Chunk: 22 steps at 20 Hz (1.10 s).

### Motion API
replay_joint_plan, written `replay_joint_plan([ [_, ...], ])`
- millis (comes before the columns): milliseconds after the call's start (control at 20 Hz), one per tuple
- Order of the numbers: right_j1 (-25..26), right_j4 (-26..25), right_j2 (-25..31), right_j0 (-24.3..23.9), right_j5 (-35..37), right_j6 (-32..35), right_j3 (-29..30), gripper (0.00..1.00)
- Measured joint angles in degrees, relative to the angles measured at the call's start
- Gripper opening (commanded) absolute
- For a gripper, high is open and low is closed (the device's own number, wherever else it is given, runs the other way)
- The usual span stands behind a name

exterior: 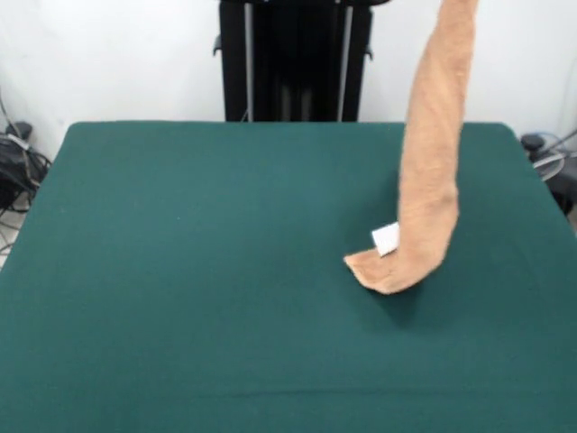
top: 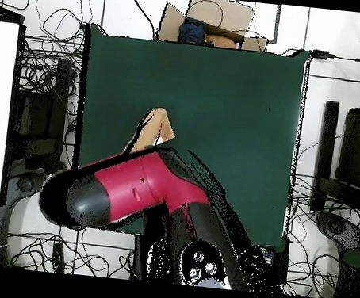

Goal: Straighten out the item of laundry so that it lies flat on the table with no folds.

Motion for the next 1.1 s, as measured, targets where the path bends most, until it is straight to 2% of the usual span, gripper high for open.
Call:
replay_joint_plan([
  [250,1.20,-4.89,-1.98,5.38,3.85,0.00,-6.06,0.00],
  [450,2.09,-9.28,-3.86,9.89,4.11,0.00,-9.91,0.00],
  [1100,6.36,-16.26,-10.66,21.51,4.83,0.01,-18.14,0.00],
])
